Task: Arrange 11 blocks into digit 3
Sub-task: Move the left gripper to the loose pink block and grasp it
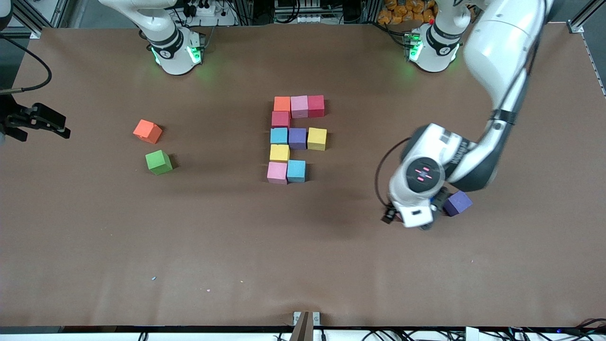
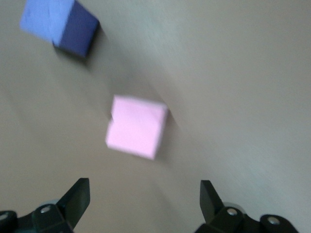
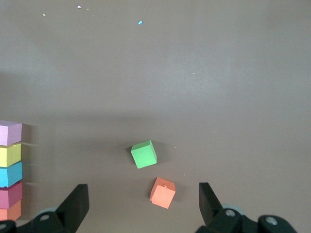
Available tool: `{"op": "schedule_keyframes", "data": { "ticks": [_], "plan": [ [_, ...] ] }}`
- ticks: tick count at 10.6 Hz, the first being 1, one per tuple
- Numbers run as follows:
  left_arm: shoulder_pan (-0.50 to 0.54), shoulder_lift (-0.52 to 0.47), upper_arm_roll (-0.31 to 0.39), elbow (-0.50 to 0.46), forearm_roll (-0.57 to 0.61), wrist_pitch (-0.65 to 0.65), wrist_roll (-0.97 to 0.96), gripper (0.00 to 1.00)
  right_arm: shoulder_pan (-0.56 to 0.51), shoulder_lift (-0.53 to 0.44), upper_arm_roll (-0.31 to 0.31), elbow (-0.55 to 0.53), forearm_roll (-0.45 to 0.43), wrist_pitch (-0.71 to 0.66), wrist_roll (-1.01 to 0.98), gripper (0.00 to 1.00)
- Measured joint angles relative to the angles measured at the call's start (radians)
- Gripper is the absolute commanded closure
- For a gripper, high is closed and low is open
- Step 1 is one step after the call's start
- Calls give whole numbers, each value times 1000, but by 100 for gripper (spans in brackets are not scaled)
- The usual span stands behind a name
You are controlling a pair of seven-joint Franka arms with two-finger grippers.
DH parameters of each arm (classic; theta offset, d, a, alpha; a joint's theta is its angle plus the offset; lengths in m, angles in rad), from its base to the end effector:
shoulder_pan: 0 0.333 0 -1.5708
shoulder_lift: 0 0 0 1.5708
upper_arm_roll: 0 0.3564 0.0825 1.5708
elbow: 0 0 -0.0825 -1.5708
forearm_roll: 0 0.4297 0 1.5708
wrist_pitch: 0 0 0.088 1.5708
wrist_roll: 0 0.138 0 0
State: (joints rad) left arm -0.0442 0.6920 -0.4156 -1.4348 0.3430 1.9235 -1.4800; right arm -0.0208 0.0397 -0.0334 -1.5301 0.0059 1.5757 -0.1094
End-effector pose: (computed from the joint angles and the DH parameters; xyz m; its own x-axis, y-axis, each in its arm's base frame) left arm 0.7186 -0.2594 0.2761 0.5869 0.8092 0.0276 0.8034 -0.5778 -0.1441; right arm 0.6142 -0.0321 0.6313 0.9985 0.0552 0.0064 0.0552 -0.9985 -0.0039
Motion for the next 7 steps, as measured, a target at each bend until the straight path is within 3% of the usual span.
{"op": "schedule_keyframes", "data": {
  "ticks": [3, 7],
  "plan": [
    [69, 1, 0, -59, 0, 70, 190, 0, -1, 1, 1, 0, 0, 0, 0, 0],
    [76, 12, 1, -149, 0, 188, 222, 0, 16, 4, 13, 0, 1, 30, 0, 0]
  ]
}}
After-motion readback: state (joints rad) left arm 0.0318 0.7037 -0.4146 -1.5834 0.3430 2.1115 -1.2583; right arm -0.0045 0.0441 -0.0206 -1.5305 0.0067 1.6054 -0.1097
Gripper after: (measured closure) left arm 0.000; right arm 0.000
